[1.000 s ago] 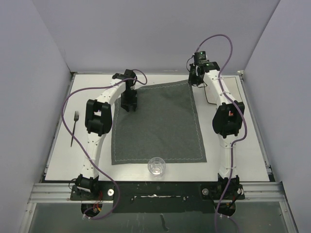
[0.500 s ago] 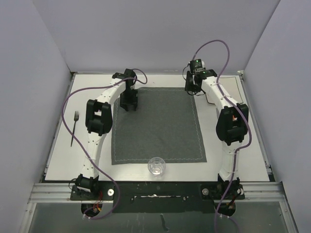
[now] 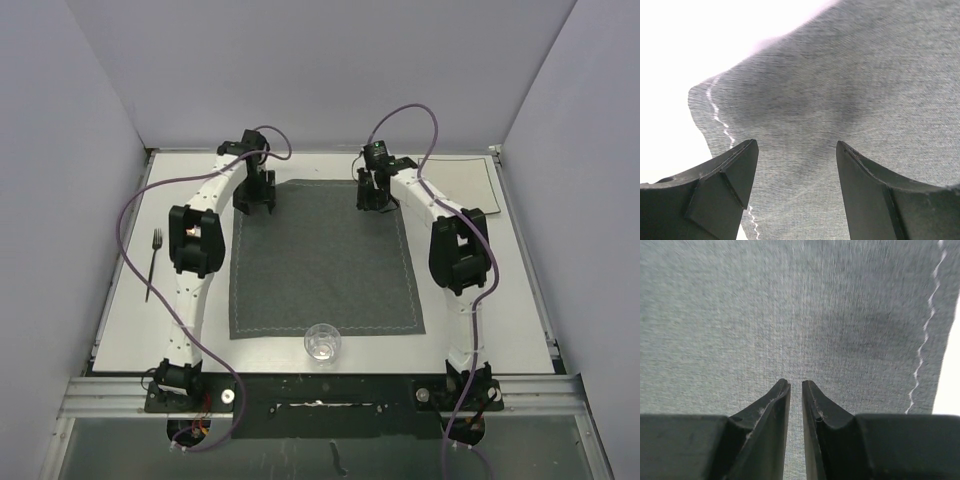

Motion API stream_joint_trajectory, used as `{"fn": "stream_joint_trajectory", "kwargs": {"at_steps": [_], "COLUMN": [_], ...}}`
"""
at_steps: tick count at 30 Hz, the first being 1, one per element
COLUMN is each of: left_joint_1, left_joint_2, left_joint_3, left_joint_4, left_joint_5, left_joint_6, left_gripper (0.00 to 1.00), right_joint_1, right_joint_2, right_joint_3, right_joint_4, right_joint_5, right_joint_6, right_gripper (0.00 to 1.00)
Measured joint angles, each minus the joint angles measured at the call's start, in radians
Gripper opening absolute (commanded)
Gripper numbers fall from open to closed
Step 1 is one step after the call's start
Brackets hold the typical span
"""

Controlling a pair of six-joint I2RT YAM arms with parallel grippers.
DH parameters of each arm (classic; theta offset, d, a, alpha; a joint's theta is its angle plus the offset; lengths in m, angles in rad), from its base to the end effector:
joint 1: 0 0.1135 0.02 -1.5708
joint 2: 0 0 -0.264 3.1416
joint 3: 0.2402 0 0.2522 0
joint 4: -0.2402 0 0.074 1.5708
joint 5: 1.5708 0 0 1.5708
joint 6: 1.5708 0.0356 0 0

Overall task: Set the dinner table for one person
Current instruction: Flatten out the napkin at the center of the board.

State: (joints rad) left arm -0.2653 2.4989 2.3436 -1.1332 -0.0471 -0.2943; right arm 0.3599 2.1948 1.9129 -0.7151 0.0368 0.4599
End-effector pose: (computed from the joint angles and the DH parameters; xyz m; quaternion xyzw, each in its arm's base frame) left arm 0.4956 -0.1329 0.1879 -0.0177 0.9896 -0.0164 0.1416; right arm 0.4551 0.1698 0.2252 0.0531 0.9575 0.0966 0.2665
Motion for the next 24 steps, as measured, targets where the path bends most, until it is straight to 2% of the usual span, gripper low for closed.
{"fn": "stream_joint_trajectory", "kwargs": {"at_steps": [6, 13, 24], "left_joint_1": [0.049, 0.089, 0.097], "left_joint_2": [0.0, 0.013, 0.089], "left_joint_3": [0.018, 0.111, 0.126], "left_joint_4": [0.001, 0.003, 0.008], "left_joint_5": [-0.001, 0.0, 0.04], "left_joint_6": [-0.006, -0.01, -0.014], "left_gripper": [0.65, 0.67, 0.68], "right_joint_1": [0.0, 0.002, 0.003], "right_joint_2": [0.008, 0.008, -0.047], "right_joint_3": [-0.092, -0.177, -0.287], "right_joint_4": [-0.008, -0.008, 0.028], "right_joint_5": [-0.031, -0.049, -0.063], "right_joint_6": [0.039, 0.069, 0.105], "right_gripper": [0.17, 0.16, 0.16]}}
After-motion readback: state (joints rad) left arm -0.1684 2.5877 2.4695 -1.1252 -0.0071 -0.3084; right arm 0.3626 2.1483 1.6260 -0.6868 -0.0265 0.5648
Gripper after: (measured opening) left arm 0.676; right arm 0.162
